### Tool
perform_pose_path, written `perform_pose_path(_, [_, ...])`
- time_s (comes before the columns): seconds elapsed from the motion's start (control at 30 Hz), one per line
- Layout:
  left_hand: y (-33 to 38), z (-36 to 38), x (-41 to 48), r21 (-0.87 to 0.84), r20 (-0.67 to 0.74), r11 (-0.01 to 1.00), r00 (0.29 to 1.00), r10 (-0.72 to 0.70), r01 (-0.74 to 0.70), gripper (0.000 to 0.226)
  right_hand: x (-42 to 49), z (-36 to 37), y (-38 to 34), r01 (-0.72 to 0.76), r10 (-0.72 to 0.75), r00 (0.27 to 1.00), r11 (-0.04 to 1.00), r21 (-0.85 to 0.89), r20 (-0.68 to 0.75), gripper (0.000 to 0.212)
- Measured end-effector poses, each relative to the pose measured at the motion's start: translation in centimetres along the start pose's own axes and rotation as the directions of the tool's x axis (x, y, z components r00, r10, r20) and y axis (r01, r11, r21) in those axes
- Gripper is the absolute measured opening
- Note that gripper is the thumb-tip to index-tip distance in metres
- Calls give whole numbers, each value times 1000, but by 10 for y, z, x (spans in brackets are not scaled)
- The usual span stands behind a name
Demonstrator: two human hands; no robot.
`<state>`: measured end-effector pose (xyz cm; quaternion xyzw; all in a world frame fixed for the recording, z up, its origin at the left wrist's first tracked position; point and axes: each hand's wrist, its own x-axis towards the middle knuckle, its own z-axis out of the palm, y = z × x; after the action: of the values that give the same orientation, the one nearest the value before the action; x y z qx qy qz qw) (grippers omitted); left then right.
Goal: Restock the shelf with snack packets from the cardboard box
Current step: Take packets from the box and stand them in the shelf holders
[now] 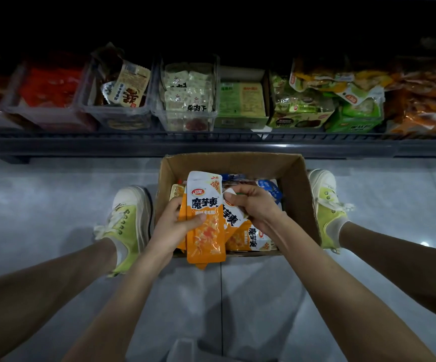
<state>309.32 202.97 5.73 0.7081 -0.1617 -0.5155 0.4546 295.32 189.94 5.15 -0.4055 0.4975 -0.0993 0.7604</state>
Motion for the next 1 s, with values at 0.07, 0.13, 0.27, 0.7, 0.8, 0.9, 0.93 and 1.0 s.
perform_pose_path(0.07, [0, 1, 2, -13, 34, 1000, 999, -15, 16, 39, 2, 2, 1, 2, -3, 1000, 1000, 19, 18, 9])
perform_pose_path(0.13, [-1, 2, 5, 23, 44, 1000, 999, -10, 9, 41, 5, -4, 6, 2, -2, 1000, 997, 71, -5, 9])
perform_pose_path(0.27, [-9, -3, 13, 136, -59, 991, 998, 25, -17, 39, 18, -39, 33, -34, -47, 948, 969, -245, -316, 15])
perform_pose_path(0.7, [-20, -15, 21, 69, -256, 998, 967, 10, 8, 31, 49, -69, 89, -370, 32, 895, 612, -699, -446, 18])
perform_pose_path(0.8, [-11, -15, 15, 65, -246, 998, 969, 31, -15, 32, 33, -63, 64, -204, -63, 907, 799, -565, -416, 13])
perform_pose_path(0.9, [1, -16, 6, 64, -213, 997, 975, 56, -43, 35, 4, -60, 32, 127, -290, 905, 882, -454, -312, 10])
perform_pose_path(0.93, [6, -16, 1, 69, -205, 996, 977, 67, -54, 34, -7, -59, 20, 206, -359, 889, 868, -452, -285, 9])
perform_pose_path(1.0, [17, -14, -11, 72, -188, 994, 978, 94, -82, 34, -29, -55, -4, 294, -426, 866, 857, -423, -262, 6])
